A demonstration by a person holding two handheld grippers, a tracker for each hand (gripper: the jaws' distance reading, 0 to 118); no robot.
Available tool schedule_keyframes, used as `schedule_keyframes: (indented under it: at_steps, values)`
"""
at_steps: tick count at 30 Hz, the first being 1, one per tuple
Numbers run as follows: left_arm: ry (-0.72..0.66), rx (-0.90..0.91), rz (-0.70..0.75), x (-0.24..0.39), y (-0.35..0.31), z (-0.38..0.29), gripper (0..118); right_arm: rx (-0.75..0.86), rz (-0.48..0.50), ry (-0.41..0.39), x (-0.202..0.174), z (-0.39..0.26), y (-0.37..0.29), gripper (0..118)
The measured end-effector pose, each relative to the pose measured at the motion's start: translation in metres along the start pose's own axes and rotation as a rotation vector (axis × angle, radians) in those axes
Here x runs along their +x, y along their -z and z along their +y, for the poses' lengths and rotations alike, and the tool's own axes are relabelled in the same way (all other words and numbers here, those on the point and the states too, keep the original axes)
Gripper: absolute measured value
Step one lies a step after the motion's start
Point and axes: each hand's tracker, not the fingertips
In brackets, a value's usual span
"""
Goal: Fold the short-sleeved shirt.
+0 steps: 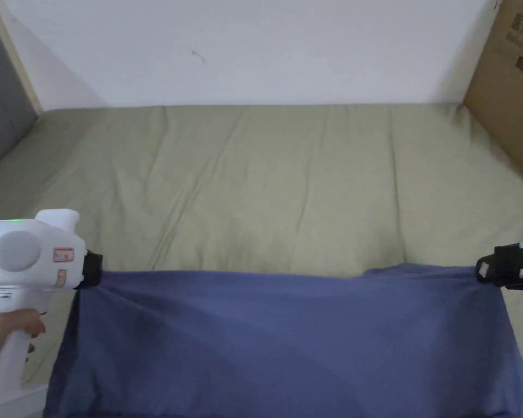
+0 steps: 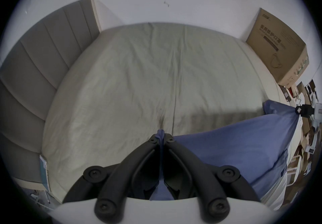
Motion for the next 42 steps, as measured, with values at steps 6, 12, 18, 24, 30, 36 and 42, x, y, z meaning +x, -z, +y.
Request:
schedule_keyframes:
  at_steps: [6, 12, 18, 24, 30, 36, 42]
  values:
    - [0.034, 0.067, 0.001, -0.007, -0.071, -0.064, 1, 0.037, 0.04, 0.018, 0.012, -0.063, -0.071, 5]
    - [-0.011, -0.016, 0.035, -0.023, -0.08, -0.159, 2, -0.051, 0.016, 0.083, 0.035, -0.167, -0.089, 5]
    - [-0.088, -0.082, 0.011, -0.038, -0.05, -0.217, 7, -0.105, -0.03, 0.114, 0.041, -0.242, -0.066, 6]
    - [-0.169, -0.036, 0.045, -0.046, -0.063, -0.214, 89, -0.022, -0.169, 0.064, 0.018, -0.243, -0.069, 83]
    - [-0.182, 0.058, 0.01, -0.038, -0.104, -0.203, 86, 0.133, -0.182, -0.101, -0.044, -0.221, -0.091, 83]
    - [-0.281, 0.029, 0.003, -0.041, -0.098, -0.235, 0, 0.175, -0.071, -0.101, -0.092, -0.221, -0.068, 6]
    - [-0.505, 0.07, -0.121, -0.075, -0.105, -0.264, 0, 0.118, 0.005, -0.131, -0.115, -0.218, -0.039, 2]
